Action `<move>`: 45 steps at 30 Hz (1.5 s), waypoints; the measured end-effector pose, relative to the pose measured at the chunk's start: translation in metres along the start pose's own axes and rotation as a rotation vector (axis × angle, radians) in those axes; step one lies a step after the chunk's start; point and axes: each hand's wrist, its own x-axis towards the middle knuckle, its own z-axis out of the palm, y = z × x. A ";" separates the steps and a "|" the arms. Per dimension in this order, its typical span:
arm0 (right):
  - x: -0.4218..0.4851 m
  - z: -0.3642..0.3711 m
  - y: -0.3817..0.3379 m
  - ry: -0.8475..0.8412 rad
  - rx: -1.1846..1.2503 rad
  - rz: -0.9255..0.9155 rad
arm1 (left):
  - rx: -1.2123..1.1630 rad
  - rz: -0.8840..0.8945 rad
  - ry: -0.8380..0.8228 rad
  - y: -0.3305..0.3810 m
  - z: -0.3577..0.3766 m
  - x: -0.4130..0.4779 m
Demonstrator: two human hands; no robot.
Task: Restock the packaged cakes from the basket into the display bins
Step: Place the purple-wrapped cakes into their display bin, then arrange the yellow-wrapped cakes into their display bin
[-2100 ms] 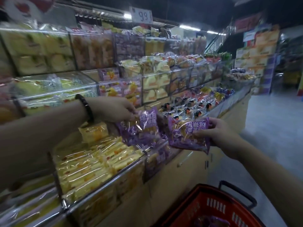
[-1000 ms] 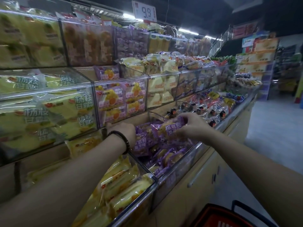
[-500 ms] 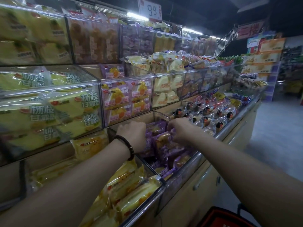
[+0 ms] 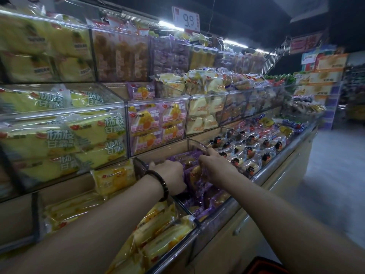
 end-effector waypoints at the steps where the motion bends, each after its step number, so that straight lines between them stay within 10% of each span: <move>1: -0.001 -0.001 0.002 0.011 0.028 0.008 | 0.005 0.006 -0.005 0.001 -0.001 -0.001; 22: -0.178 -0.061 0.013 0.168 0.792 0.284 | -0.494 0.425 0.050 0.112 0.018 -0.122; 45: -0.387 0.202 0.096 -0.413 0.842 0.865 | -0.597 0.187 -0.497 0.124 0.369 -0.133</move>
